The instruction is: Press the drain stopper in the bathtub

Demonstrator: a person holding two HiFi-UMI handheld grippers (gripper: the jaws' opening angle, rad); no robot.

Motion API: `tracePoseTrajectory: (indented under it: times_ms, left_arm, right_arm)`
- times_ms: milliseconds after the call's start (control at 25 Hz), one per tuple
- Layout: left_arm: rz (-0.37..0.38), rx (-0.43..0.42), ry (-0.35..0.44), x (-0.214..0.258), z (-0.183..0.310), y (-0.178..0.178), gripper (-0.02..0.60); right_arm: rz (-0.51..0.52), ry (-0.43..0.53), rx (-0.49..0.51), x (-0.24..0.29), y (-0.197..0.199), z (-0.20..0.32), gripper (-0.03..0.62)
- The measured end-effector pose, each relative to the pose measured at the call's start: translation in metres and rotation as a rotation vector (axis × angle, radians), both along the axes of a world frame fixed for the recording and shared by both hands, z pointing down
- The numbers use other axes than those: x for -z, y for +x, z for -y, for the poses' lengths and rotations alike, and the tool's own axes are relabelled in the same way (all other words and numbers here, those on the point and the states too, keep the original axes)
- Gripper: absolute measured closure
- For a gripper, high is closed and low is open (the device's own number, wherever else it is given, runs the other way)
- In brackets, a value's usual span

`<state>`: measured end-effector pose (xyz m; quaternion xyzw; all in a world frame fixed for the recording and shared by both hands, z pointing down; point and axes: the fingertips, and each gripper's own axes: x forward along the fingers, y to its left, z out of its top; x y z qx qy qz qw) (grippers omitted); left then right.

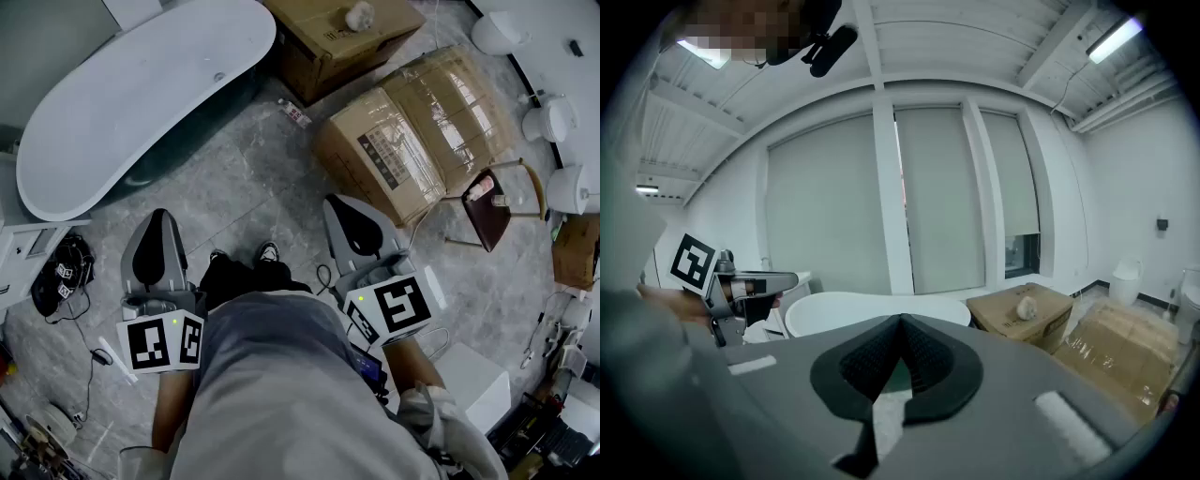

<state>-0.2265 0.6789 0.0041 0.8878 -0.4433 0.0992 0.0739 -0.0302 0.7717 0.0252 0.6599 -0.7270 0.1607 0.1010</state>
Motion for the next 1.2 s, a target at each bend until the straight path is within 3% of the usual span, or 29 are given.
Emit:
tracePoseTrajectory:
  times_ms: [360, 520, 720, 1200]
  left_arm:
    - [-0.053, -0.046, -0.071, -0.016, -0.002, 0.023, 0.581]
    - [-0.066, -0.037, -0.090, -0.021, 0.014, 0.021, 0.581]
    - [-0.092, -0.028, -0.146, -0.037, 0.055, 0.027, 0.581]
    - [-0.101, -0.109, -0.124, -0.018, 0.199, 0.082, 0.581]
  right_arm:
    - [0.048, 0.029, -0.008, -0.005, 0.005, 0.007, 0.605]
    - [0.114, 0.044, 0.043, -0.003, -0.004, 0.025, 0.597]
    - [0.115, 0.023, 0.067, -0.007, -0.008, 0.066, 0.597]
    - [0.089, -0.045, 0.067, -0.007, 0.019, 0.204, 0.597]
